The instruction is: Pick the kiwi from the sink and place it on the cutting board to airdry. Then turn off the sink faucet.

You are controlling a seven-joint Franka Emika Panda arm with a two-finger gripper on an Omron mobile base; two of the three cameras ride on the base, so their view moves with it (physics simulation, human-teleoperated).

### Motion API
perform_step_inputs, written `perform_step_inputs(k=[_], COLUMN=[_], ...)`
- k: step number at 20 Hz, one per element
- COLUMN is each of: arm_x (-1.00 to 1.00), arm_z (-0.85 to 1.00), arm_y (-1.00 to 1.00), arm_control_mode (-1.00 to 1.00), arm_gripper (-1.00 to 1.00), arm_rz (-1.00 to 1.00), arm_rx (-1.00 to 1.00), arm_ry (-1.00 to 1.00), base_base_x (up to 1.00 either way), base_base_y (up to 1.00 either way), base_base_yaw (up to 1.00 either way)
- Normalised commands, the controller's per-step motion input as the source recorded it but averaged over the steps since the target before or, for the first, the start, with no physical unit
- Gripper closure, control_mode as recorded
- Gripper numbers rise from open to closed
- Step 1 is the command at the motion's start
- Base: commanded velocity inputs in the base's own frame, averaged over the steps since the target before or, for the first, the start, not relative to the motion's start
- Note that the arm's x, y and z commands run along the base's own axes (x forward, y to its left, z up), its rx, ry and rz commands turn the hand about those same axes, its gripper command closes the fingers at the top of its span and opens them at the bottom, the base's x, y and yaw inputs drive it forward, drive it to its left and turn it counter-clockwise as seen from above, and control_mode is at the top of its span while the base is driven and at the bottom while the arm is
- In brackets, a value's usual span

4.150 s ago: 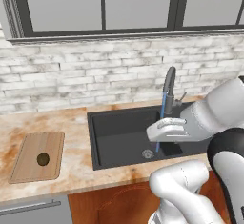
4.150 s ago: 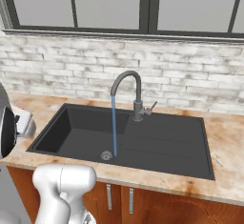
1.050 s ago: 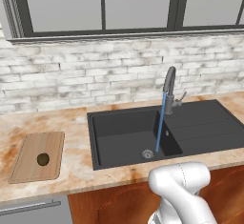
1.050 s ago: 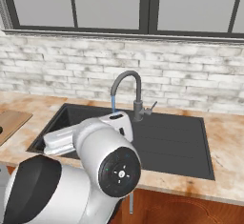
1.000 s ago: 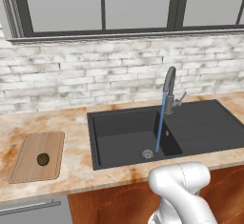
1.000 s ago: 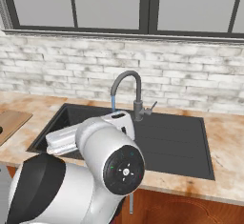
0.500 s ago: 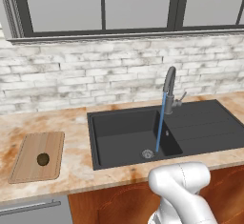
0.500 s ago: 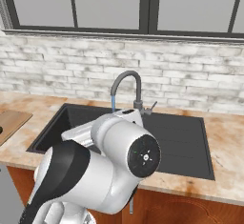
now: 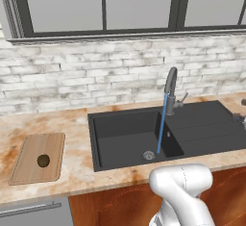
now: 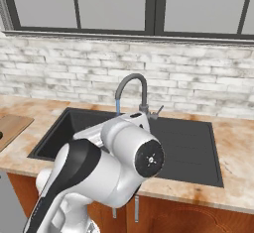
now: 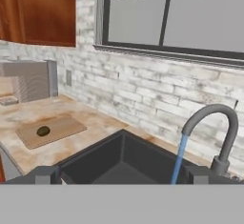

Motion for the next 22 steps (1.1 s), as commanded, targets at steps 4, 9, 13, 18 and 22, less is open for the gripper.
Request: perform_step_inputs(k=[4,9,13,18,22], arm_x=[0.41,0.37,0.35,0.27,0.15], arm_z=[-0.03,-0.14,-0.16,-0.08,-0.18], arm_y=[-0.03,-0.13,-0.06,-0.12,-0.17], arm_control_mode=[-1.00,-1.00,-1.00,-1.00,-1.00], arm_gripper=[-1.00,-1.00,-1.00,-1.00,-1.00], arm_rz=[0.00,0.01,0.02,0.08,0.12], arm_rx=[0.00,0.01,0.00,0.00,0.01], arm_ry=[0.00,0.00,0.00,0.02,0.02], base_base_x=[0.00,0.00,0.00,0.00,0.00], base_base_y=[0.00,0.00,0.00,0.00,0.00], base_base_yaw=[0.00,0.00,0.00,0.00,0.00])
